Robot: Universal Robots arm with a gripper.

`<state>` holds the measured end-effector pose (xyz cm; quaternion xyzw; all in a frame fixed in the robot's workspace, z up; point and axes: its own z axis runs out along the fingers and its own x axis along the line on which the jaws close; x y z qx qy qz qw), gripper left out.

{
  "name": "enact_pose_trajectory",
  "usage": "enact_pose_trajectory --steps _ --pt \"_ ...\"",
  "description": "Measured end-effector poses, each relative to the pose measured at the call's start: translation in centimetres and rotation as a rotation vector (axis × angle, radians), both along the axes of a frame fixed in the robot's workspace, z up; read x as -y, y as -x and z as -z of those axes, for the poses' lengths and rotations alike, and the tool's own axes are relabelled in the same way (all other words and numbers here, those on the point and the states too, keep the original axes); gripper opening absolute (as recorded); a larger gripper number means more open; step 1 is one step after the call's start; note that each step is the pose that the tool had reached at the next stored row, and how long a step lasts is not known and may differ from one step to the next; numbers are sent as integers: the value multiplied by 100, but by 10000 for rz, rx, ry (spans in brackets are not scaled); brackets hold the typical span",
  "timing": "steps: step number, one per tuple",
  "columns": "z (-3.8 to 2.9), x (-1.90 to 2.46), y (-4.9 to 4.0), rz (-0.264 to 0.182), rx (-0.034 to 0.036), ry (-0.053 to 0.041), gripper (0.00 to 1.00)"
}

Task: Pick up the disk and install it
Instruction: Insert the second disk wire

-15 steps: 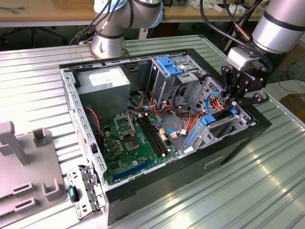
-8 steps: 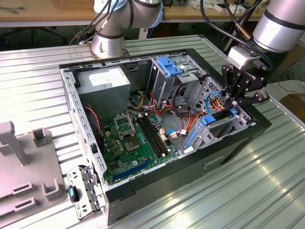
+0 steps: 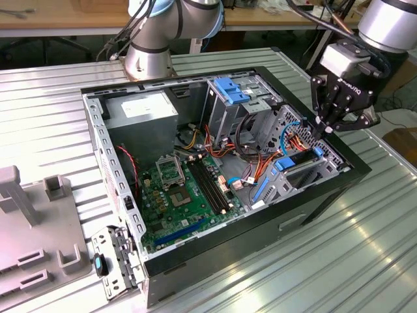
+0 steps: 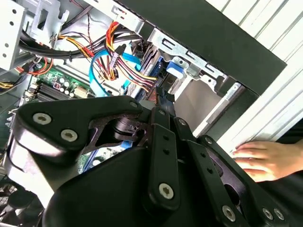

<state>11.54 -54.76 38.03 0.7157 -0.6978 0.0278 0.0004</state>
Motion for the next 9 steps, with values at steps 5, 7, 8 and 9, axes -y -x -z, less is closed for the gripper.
enact_pose_trajectory --steps 5,7,8,9 --pt "-108 -2 -1 -1 -4 332 11" --pt "-113 -7 1 -10 -35 640 11" --pt "-112 -18 2 -24 -75 926 11" --pt "-112 -40 4 -35 -124 999 11"
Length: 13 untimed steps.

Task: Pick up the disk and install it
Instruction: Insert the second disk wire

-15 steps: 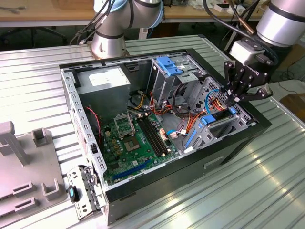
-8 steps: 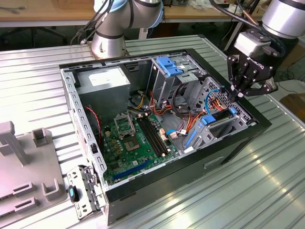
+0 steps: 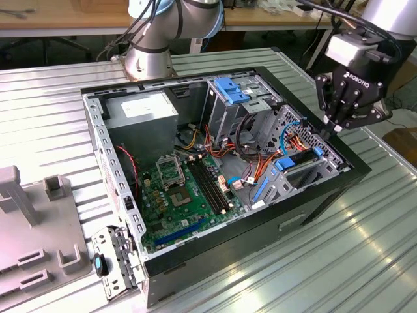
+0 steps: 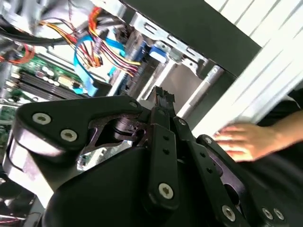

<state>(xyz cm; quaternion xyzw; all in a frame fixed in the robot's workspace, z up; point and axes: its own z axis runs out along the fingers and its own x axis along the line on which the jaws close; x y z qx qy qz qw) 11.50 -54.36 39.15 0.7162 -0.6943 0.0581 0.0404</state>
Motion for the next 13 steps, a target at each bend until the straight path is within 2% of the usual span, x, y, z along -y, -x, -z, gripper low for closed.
enact_pose_trajectory --steps 2,3,4,5,6,7,8,12,13 --pt "-3 -18 1 -3 -71 3 11" --pt "-31 -60 2 -1 -179 4 11" --pt "-118 -128 2 -2 -331 11 11" --pt "-183 -140 2 -3 -366 10 11" --pt "-180 -277 1 -4 -370 9 11" --pt "-173 -324 9 -4 -370 11 11" --pt "-169 -351 14 -4 -370 11 24" --pt "-153 -394 28 -4 -370 12 25" --pt "-142 -416 29 -4 -370 11 32"
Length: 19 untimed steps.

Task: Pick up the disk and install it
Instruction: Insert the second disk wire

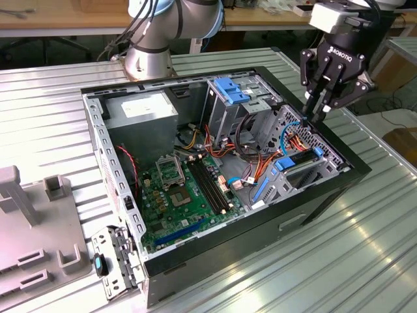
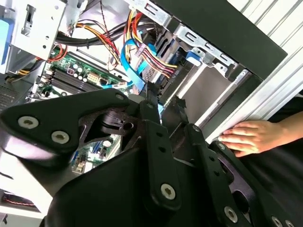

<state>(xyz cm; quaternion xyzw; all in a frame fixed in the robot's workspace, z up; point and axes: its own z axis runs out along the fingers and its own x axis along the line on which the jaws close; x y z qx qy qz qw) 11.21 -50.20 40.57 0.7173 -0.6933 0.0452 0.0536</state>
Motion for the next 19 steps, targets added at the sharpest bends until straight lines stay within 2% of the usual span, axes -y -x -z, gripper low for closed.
enact_pose_trajectory --steps 2,9,13,17,18,19 --pt "9 -28 0 14 1 0 32" --pt "40 -33 1 841 -4 -1 32" --pt "54 -63 0 963 -15 21 32" --pt "77 -123 0 1010 -97 43 32" --pt "91 -139 -8 1039 -124 66 32" --pt "105 -148 -27 1069 -135 137 32"
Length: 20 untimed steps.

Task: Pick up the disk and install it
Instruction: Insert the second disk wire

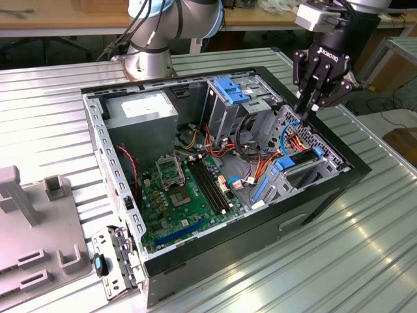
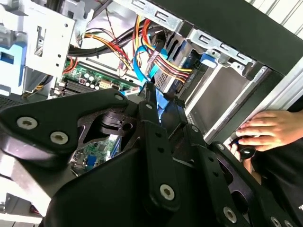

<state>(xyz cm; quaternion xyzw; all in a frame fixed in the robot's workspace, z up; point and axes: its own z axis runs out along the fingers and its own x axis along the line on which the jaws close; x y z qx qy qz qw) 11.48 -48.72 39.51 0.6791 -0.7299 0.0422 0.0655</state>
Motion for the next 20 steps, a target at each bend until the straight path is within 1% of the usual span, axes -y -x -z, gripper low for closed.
enact_pose_trajectory --steps 1,2,3,6,8,11,14,16,17,19,20 --pt "10 -4 -14 12 -5 85 32" --pt "19 -6 -20 21 -11 133 32" --pt "26 -6 -22 27 -15 153 32" --pt "43 -9 -22 38 -18 173 32" --pt "45 -9 -22 39 -18 178 32" --pt "72 -9 -22 38 -18 181 32" --pt "78 -9 -22 39 -18 185 32" --pt "83 -9 -22 39 -18 211 32" --pt "85 -9 -22 39 -18 226 24" --pt "89 -9 -22 39 -18 250 11" --pt "90 -9 -22 39 -18 258 11"
